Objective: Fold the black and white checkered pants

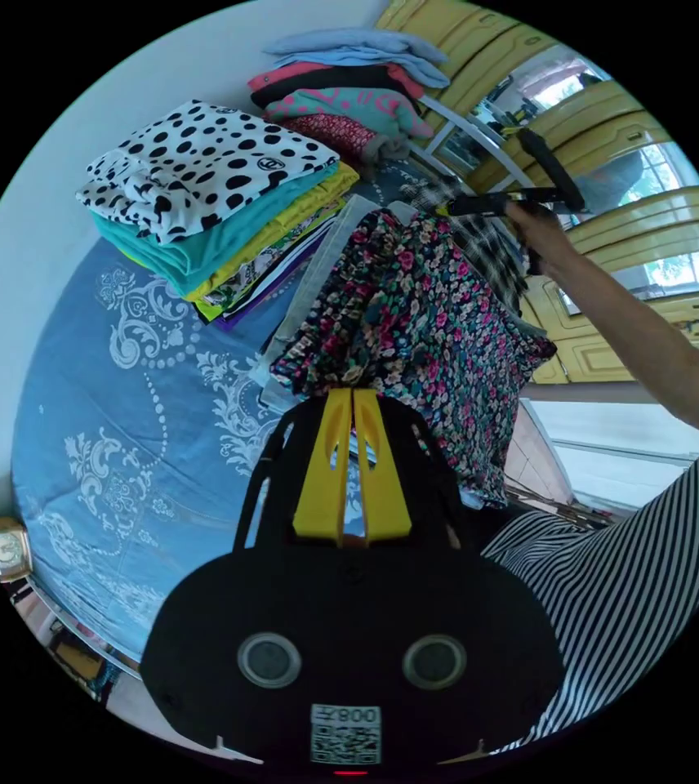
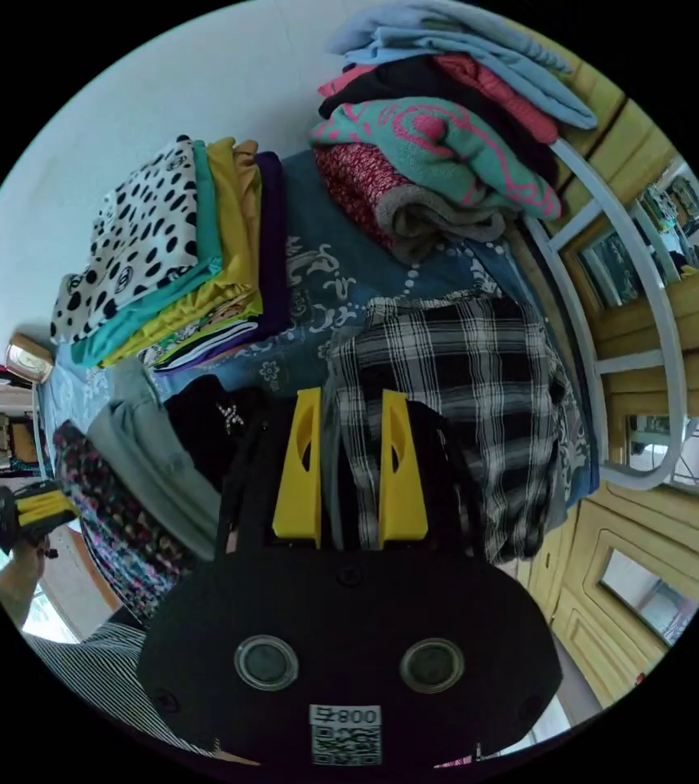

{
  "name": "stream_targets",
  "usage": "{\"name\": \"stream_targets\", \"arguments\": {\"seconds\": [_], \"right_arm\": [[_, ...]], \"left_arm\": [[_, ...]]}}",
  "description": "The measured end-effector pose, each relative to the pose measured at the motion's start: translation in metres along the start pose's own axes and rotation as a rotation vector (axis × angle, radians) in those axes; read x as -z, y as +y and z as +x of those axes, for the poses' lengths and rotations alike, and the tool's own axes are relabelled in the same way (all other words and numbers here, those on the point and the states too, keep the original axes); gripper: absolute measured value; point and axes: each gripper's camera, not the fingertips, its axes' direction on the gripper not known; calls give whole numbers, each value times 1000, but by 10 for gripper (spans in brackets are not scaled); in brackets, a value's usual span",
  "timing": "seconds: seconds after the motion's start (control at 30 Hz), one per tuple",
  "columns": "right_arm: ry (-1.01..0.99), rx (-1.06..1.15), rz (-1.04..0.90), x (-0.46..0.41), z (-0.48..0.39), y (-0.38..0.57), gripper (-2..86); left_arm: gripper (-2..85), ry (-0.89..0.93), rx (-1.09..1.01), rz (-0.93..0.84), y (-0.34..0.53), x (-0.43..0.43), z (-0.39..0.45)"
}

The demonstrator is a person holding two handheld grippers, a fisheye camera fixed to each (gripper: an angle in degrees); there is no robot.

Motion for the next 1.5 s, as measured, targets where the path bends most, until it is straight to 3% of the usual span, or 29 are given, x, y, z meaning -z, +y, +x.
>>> {"name": "stream_targets", "arguments": {"seconds": [0.4, 0.97, 1.2, 1.5], "right_arm": [[1, -95, -54, 15, 97, -40, 47], [-500, -276, 393, 232, 314, 105, 13], [-696, -88, 640, 358, 358, 143, 12], [-801, 289, 845, 535, 336, 169, 10]], "left_arm": [[1, 57, 97, 20, 42, 30, 8], [1, 257, 97, 178, 161, 142, 29], [1, 324, 54, 260, 226, 198, 51], [2, 354, 49, 429, 353, 295, 61]]}}
